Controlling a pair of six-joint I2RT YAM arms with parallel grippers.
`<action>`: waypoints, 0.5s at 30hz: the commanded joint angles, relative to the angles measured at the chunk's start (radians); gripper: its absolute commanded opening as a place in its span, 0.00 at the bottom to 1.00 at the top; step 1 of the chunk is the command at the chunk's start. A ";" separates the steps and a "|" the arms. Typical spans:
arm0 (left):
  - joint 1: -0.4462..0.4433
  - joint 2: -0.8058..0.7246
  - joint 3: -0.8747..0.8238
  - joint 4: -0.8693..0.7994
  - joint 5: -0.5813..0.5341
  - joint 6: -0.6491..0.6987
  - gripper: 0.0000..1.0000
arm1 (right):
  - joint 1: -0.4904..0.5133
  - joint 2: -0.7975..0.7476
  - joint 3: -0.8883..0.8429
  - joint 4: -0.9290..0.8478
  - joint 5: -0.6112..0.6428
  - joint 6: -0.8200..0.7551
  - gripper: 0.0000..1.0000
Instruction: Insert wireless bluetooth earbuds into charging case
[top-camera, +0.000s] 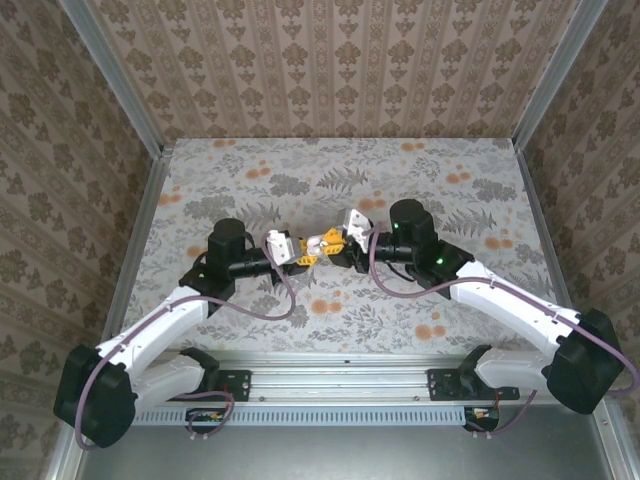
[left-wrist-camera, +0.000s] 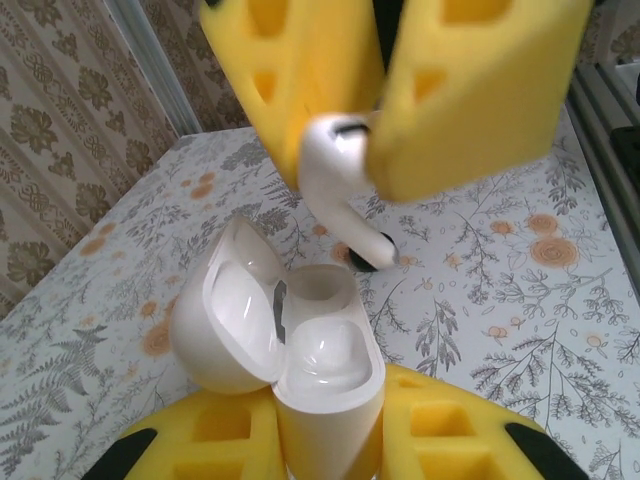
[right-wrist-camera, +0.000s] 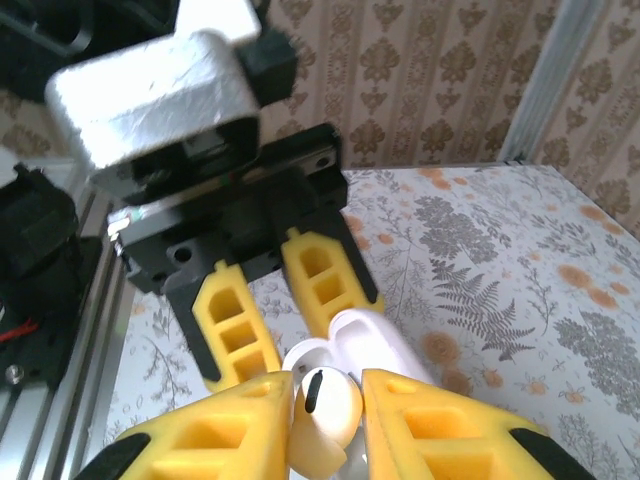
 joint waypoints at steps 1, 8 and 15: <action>-0.014 -0.018 0.010 0.020 -0.001 0.045 0.20 | 0.005 -0.016 -0.022 0.060 -0.081 -0.138 0.25; -0.030 -0.017 0.012 0.023 0.000 0.052 0.20 | 0.005 -0.008 -0.047 0.116 -0.106 -0.214 0.25; -0.045 -0.018 0.008 0.019 -0.007 0.070 0.20 | 0.005 0.001 -0.063 0.170 -0.133 -0.270 0.25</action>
